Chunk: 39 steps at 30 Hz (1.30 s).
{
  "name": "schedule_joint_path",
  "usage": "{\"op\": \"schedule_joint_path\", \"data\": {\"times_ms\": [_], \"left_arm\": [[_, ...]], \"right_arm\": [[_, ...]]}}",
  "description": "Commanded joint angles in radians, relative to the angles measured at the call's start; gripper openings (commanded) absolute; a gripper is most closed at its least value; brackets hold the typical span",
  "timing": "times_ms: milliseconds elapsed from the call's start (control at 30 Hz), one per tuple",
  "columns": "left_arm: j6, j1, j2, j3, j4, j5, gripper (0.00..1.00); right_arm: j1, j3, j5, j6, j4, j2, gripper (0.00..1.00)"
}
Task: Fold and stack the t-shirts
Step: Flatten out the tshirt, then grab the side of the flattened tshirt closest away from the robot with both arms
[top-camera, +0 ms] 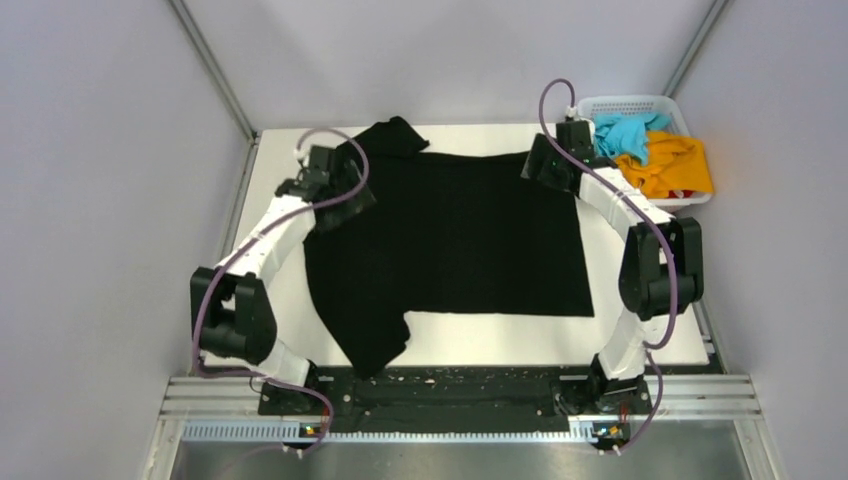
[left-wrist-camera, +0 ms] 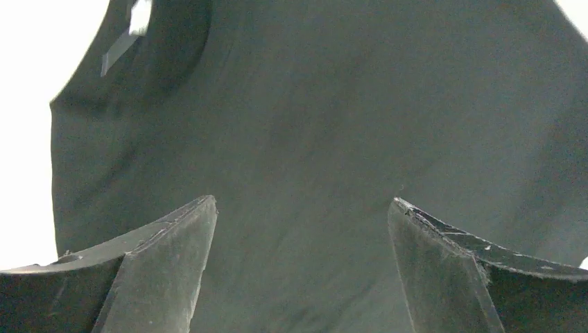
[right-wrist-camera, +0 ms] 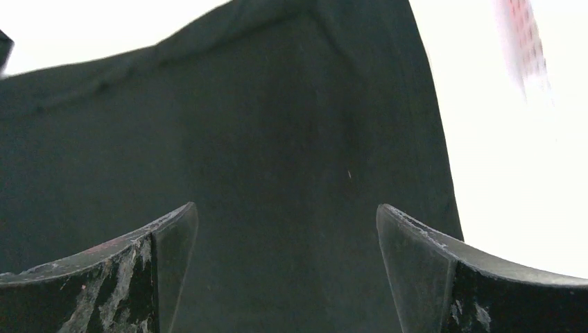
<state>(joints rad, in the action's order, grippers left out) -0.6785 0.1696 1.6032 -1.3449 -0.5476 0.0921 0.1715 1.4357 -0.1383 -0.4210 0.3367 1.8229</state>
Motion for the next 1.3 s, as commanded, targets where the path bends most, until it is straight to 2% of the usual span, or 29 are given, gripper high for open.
{"op": "schedule_joint_path", "data": {"times_ms": [0,200,367,433,600,767,967,1100,1267], "left_arm": [[-0.077,0.121,-0.148,0.234,-0.258,0.129,0.98],[-0.275,0.303,-0.394,0.489,-0.394,0.086,0.91],[-0.336,0.433,-0.538,0.639,-0.348,-0.021,0.84],[-0.345,0.48,-0.529,0.674,-0.327,-0.062,0.79],[-0.379,0.599,-0.402,0.667,-0.427,-0.017,0.67],[-0.403,0.657,-0.324,0.656,-0.482,0.004,0.62],[-0.421,0.674,-0.313,0.706,-0.424,-0.023,0.62],[-0.446,0.676,-0.275,0.719,-0.359,-0.021,0.53],[-0.486,0.676,-0.233,0.709,-0.354,0.057,0.43]], "right_arm": [[-0.008,-0.105,0.011,-0.02,0.004,-0.095,0.99],[-0.008,-0.171,0.02,-0.036,-0.002,-0.157,0.99],[-0.008,-0.184,0.028,-0.037,-0.008,-0.16,0.99],[-0.009,-0.181,0.035,-0.036,-0.009,-0.162,0.99],[-0.008,-0.179,0.028,-0.026,-0.009,-0.173,0.99],[-0.007,-0.182,0.015,-0.014,-0.009,-0.18,0.99],[-0.008,-0.188,-0.002,-0.006,-0.011,-0.182,0.99],[-0.007,-0.194,-0.012,-0.005,-0.01,-0.188,0.99],[-0.008,-0.213,-0.013,-0.012,-0.023,-0.209,0.99]]}}
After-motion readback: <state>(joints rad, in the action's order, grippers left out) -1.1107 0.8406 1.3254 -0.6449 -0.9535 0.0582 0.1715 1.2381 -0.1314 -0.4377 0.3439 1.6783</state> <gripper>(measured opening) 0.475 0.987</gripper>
